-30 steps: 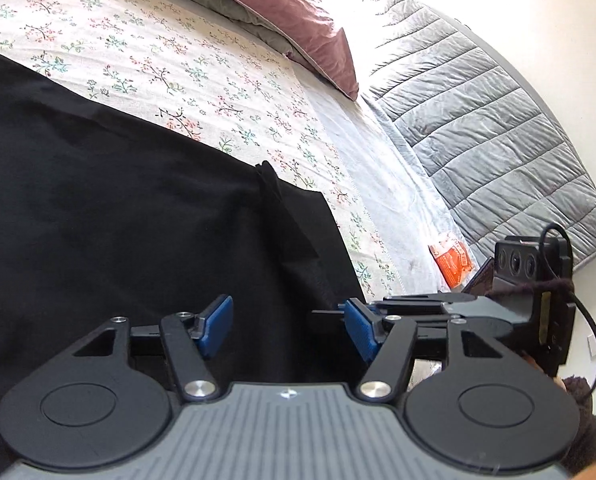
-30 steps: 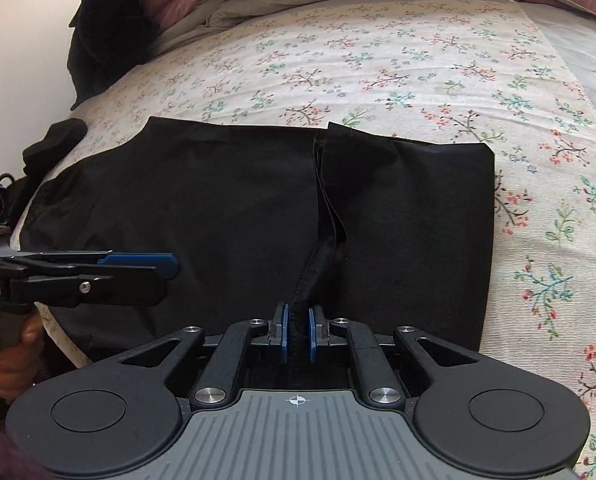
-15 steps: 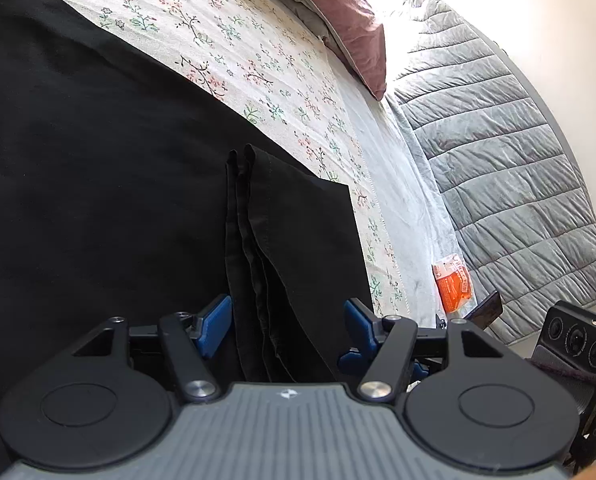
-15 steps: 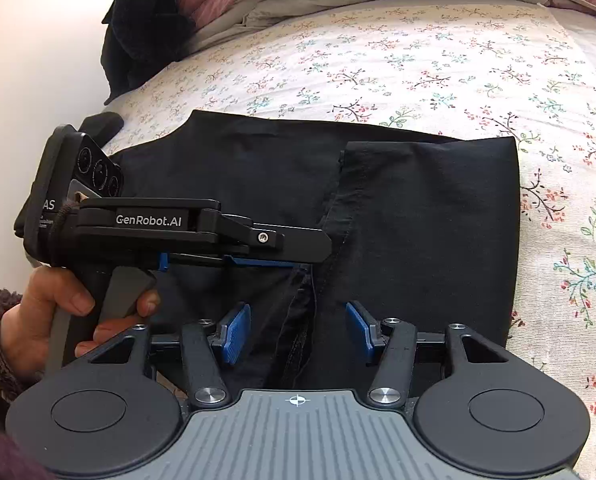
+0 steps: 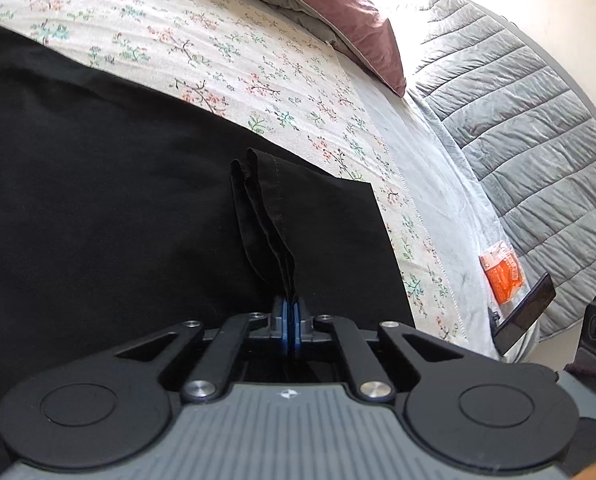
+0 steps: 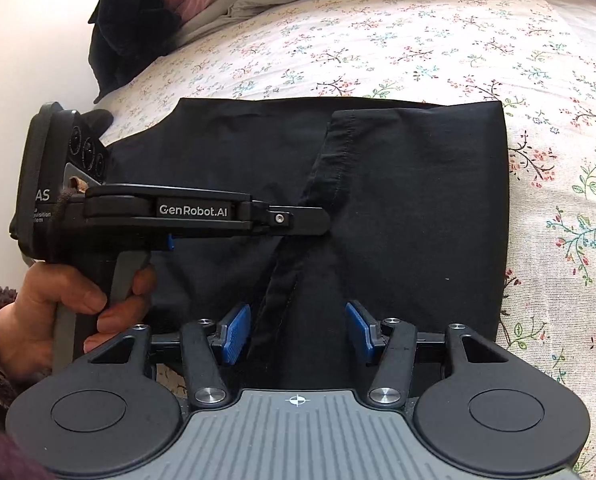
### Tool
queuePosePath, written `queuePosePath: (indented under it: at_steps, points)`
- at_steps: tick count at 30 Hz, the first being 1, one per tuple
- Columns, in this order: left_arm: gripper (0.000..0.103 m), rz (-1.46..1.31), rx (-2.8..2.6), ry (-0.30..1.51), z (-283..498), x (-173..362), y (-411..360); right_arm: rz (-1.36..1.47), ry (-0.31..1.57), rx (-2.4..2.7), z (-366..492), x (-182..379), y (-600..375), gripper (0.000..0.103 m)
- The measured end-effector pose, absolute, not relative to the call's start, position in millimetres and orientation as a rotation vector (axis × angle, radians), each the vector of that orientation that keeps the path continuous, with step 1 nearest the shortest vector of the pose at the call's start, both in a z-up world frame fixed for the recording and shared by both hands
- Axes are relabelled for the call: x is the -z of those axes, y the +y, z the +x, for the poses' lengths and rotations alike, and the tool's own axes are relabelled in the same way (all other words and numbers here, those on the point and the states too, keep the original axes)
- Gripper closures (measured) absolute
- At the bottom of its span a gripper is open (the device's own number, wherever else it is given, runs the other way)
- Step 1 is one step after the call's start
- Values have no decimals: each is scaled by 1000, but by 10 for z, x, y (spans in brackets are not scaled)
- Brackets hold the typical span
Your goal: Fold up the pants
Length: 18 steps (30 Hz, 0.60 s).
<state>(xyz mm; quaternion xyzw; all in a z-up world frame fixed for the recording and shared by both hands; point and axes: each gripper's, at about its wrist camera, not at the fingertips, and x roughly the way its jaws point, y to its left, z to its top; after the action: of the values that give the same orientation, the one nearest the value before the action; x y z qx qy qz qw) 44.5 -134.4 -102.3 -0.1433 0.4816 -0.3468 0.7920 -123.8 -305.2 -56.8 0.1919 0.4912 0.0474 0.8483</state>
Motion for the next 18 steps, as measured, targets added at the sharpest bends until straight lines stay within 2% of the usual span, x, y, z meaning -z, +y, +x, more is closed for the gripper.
queuePosePath:
  at_steps: [5, 18]
  points:
    - [84, -182, 693, 975, 510, 831, -1112, 411, 1019, -58, -1250, 530, -3143, 50]
    - [84, -39, 472, 926, 791, 509, 161, 305, 1028, -71, -776, 574, -2723, 39]
